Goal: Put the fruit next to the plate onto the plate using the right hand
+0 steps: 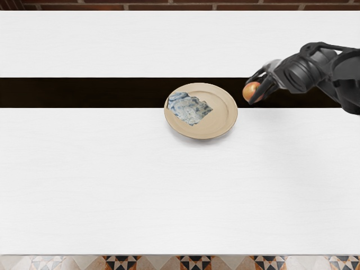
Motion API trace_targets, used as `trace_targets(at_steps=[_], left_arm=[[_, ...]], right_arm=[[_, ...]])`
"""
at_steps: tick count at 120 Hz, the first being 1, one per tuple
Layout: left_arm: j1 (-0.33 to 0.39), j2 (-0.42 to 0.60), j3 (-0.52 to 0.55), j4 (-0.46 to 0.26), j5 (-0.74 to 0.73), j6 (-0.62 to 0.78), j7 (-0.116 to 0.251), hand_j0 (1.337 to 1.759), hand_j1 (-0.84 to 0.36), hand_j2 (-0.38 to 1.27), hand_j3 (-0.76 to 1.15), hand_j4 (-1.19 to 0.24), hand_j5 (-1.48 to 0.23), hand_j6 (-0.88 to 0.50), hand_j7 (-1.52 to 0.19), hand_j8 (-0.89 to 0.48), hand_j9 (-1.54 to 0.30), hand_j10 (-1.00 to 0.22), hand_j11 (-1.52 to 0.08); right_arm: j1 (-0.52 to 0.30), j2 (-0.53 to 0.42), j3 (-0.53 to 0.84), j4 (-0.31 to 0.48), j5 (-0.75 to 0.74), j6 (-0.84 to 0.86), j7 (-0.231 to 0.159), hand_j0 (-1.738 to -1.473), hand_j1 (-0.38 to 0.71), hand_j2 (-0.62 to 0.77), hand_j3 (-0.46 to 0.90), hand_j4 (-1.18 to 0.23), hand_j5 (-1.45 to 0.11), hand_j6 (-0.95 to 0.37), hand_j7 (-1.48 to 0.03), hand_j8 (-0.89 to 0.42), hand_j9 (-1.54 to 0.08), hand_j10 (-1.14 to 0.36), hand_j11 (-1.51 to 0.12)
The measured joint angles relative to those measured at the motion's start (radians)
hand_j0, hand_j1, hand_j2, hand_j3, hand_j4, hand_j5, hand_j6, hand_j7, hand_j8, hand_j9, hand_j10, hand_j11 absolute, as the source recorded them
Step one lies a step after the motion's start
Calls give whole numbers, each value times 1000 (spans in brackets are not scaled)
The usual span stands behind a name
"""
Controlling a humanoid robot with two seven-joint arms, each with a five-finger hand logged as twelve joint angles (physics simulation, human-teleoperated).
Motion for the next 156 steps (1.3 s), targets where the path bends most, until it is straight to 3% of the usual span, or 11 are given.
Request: trace_targets(at_steps=[64,101,112,156], left_arm=[[0,0,0,0,0,0,0,1658,56,49,0,-246,-318,-246,-318,-246,-318,-246,-318],[0,0,0,0,0,0,0,1658,56,49,0,-246,-318,-246,-318,-246,-318,-246,-318],[0,0,0,0,0,0,0,1658,56,49,0,-246,-318,-246,-318,-246,-318,-246,-318],[0,0,0,0,0,0,0,1658,56,49,0,-246,-318,-246,-318,-246,-318,-245,-318]], right_arm=[[60,169,3,-8,30,-8,-7,-1655,246,168,1,-635,-1038,-368,-967,-357,-1005,-690,-1014],[65,196,4,29,37,-10,-7,-1651,200,76,0,-670,-1014,-408,-954,-395,-983,-724,-986],[65,196,4,31,36,-13,-6,-1652,193,62,0,-658,-928,-426,-882,-424,-908,-743,-912],[73,194,-5,32,29,-27,-6,-1657,29,-34,0,-351,-468,-314,-460,-315,-465,-365,-465]])
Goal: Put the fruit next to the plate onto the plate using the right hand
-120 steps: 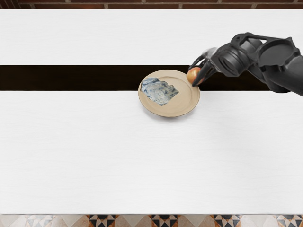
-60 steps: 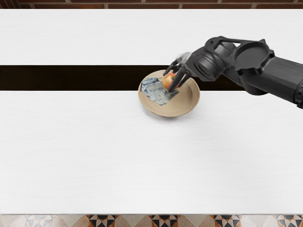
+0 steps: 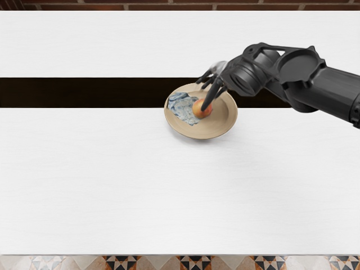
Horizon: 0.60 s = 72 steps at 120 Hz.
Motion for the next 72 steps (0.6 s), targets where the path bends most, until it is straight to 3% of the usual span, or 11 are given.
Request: trace_targets(at_steps=[36,58,63,72], left_arm=[[0,0,0,0,0,0,0,1658,56,49,0,-246,-318,-246,-318,-246,-318,-245,-318],[0,0,0,0,0,0,0,1658,56,49,0,-246,-318,-246,-318,-246,-318,-245,-318],[0,0,0,0,0,0,0,1658,56,49,0,-246,-318,-246,-318,-246,-318,-245,-318],[0,0,0,0,0,0,0,1658,56,49,0,-246,-318,-246,-318,-246,-318,-245,-318]], right_arm=[[32,-10,3,0,-1,1,3,-1658,-179,-21,0,-151,-198,-144,-196,-143,-197,-154,-197],[59,-51,8,-6,3,59,14,-1658,-248,-13,0,-90,-116,-87,-115,-86,-115,-90,-115],[67,-66,17,-14,3,129,49,-1658,-257,-12,0,-82,-105,-80,-104,-79,-105,-82,-105],[72,-86,43,-68,4,307,161,-1658,-269,-11,0,-71,-91,-70,-90,-69,-91,-71,-91]])
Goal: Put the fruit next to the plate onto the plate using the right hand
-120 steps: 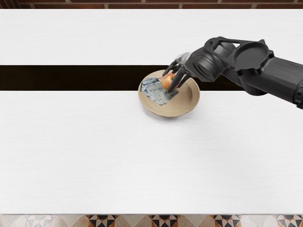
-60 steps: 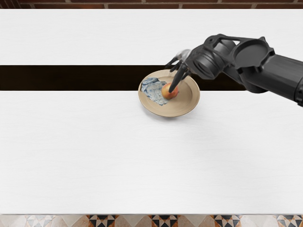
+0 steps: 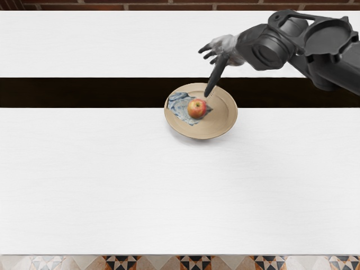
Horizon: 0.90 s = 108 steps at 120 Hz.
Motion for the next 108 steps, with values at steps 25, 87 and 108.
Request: trace_targets(at_steps=[25,87,108], left_arm=[[0,0,0,0,1,0,0,1658,56,49,0,-246,-318,-246,-318,-246,-318,-246,-318],[0,0,0,0,1,0,0,1658,56,49,0,-246,-318,-246,-318,-246,-318,-246,-318],[0,0,0,0,0,0,0,1658,56,49,0,-246,-318,-246,-318,-246,-318,-246,-318]], right_arm=[[-54,-47,14,-55,-3,262,490,-1658,-286,-10,0,-55,-71,-55,-70,-55,-71,-55,-70],[-289,-200,15,-58,-78,342,912,-1658,-295,-7,0,-47,-60,-48,-60,-47,-60,-47,-60],[-349,-275,14,-57,-218,342,1006,-1658,-296,-7,0,-47,-60,-48,-59,-47,-59,-47,-59]])
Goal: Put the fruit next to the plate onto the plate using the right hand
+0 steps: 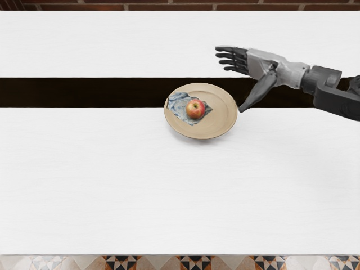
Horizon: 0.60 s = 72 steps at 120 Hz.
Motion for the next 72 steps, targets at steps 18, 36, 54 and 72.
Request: trace_targets(at_steps=[18,36,54,72], left_arm=[[0,0,0,0,0,0,0,1658,56,49,0,-246,-318,-246,-318,-246,-318,-246,-318],[0,0,0,0,0,0,0,1658,56,50,0,-246,-318,-246,-318,-246,-318,-246,-318],[0,0,0,0,0,0,0,1658,56,50,0,-246,-318,-246,-318,-246,-318,-246,-318],[0,0,0,0,0,0,0,1658,56,50,0,-246,-318,-246,-318,-246,-318,-246,-318]], right_arm=[[-46,-72,0,0,-50,0,17,-1658,-296,-6,0,-48,-59,-48,-59,-47,-59,-47,-59],[-105,-154,-1,0,-75,0,20,-1658,-297,-6,0,-48,-59,-49,-59,-48,-59,-47,-59],[-126,-225,4,1,-97,0,21,-1658,-297,-6,0,-48,-59,-49,-59,-48,-59,-47,-59],[-127,-246,8,0,-102,0,22,-1658,-297,-6,0,-48,-59,-49,-59,-48,-59,-47,-59]])
